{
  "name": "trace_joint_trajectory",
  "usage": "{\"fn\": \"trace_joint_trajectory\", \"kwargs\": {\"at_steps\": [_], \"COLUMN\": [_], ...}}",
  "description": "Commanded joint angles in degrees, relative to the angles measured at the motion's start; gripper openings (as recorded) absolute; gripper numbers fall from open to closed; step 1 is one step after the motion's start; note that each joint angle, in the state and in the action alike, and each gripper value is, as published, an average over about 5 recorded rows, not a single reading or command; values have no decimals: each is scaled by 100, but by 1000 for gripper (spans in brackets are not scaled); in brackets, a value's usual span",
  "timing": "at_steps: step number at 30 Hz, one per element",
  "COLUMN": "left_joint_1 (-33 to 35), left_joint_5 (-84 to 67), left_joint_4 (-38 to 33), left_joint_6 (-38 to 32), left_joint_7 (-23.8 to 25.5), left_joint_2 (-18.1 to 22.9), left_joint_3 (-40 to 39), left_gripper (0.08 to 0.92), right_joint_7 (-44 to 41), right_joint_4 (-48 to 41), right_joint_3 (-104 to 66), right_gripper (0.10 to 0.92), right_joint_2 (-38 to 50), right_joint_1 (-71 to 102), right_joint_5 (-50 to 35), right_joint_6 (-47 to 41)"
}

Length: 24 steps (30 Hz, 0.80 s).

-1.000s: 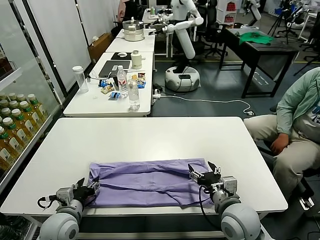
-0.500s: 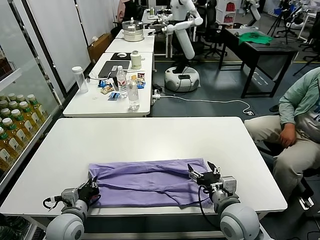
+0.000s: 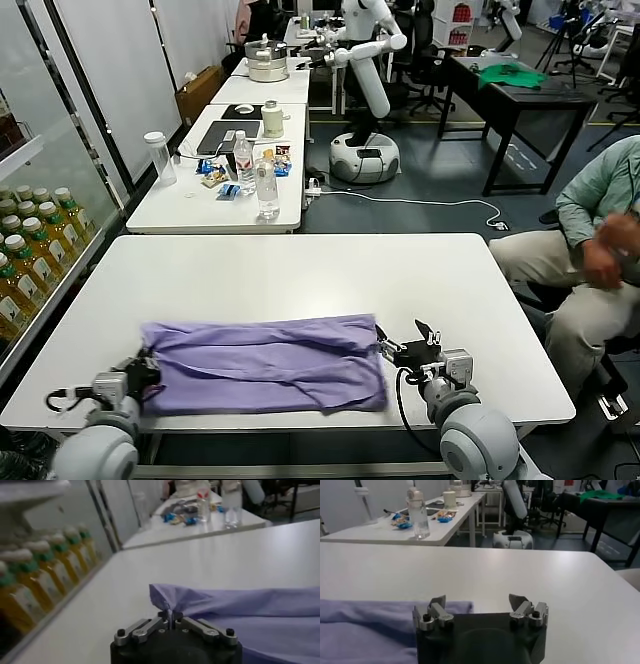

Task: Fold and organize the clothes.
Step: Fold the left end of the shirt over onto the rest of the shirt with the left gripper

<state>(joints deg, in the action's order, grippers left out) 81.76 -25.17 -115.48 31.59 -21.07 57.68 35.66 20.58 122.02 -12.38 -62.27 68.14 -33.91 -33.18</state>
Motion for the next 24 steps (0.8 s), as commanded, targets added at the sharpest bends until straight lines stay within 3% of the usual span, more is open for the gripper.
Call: {"fn": "trace_joint_trajectory", "kwargs": {"at_steps": [1,6,15,24], "left_joint_1": [278,274,195,-541], "left_joint_5": [1007,784,-1521,-1543], "left_joint_4": [406,388,-1518,-1002], "left_joint_6": [-113,-126,181,145], "left_joint_7": [253,381,496,772], "left_joint_2": [-539,-616,8,593], "left_joint_3": [1939,2055,417,-855], "left_gripper": [107,107,107,107], "right_joint_7": [-12,-24,2,6], "right_joint_4": [17,-7,26,15], "right_joint_3": [-10,-14,-25,-31], "right_gripper": [823,823,823,823], "right_joint_2": [19,5,51,16], "right_joint_1": [-7,-42,-24,16], "right_joint_5": [-4,-3,2,45], "right_joint_6": [3,3,2,2]}}
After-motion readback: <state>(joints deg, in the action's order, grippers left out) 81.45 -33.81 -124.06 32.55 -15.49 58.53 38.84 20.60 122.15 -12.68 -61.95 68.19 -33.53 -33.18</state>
